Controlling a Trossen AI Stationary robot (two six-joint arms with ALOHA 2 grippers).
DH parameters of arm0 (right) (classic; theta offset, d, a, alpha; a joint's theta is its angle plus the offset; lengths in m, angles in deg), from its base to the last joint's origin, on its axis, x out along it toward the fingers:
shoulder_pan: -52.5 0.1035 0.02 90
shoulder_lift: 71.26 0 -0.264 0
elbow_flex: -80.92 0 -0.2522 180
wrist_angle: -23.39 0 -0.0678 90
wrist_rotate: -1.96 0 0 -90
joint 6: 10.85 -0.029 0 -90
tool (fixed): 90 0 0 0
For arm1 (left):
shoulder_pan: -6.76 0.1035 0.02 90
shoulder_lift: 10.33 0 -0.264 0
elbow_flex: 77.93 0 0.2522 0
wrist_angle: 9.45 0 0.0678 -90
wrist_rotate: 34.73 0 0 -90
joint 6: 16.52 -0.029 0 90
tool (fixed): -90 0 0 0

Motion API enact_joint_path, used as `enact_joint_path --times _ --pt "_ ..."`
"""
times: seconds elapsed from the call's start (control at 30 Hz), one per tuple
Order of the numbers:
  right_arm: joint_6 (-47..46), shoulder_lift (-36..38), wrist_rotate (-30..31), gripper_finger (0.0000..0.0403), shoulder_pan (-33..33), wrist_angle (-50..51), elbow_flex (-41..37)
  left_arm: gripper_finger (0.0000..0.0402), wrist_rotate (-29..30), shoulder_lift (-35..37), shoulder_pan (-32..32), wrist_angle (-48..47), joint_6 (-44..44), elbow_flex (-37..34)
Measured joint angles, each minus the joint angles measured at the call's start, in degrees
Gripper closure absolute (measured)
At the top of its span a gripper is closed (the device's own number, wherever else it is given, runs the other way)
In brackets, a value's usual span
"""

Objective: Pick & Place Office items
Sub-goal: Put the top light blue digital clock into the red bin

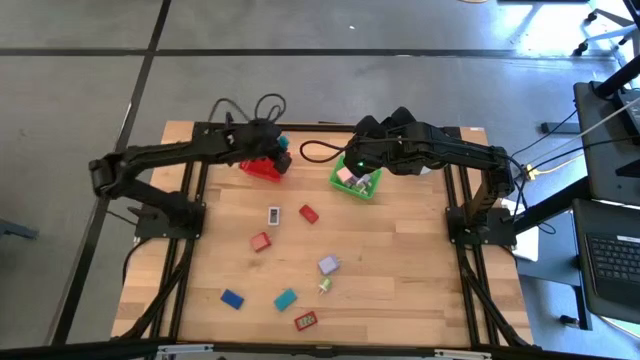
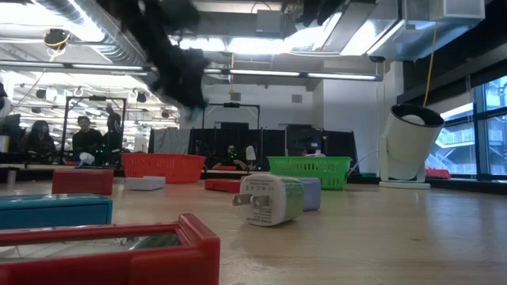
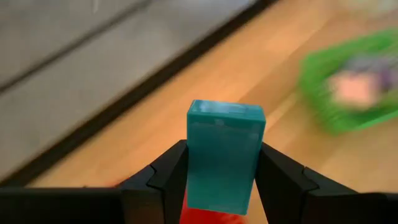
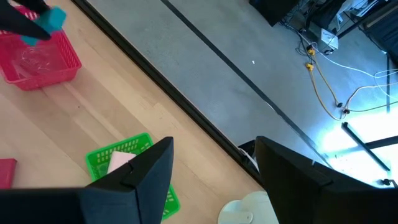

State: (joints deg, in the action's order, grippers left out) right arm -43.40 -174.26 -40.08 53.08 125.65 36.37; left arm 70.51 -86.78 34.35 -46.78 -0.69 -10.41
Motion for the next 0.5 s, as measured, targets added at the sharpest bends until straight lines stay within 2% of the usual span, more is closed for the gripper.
enact_joint_path --times 0.23,0.5 --pt "0.0 0.0 0.0 0.0175 0.0 0.0 0.0 0.0245 -1.8 -9.7 4.8 -2.5 2.9 0.0" --pt "0.1 0.0 -1.0 0.0175 0.0 0.0 0.0 0.0245 -3.1 -14.8 7.0 -7.0 5.0 0.0"
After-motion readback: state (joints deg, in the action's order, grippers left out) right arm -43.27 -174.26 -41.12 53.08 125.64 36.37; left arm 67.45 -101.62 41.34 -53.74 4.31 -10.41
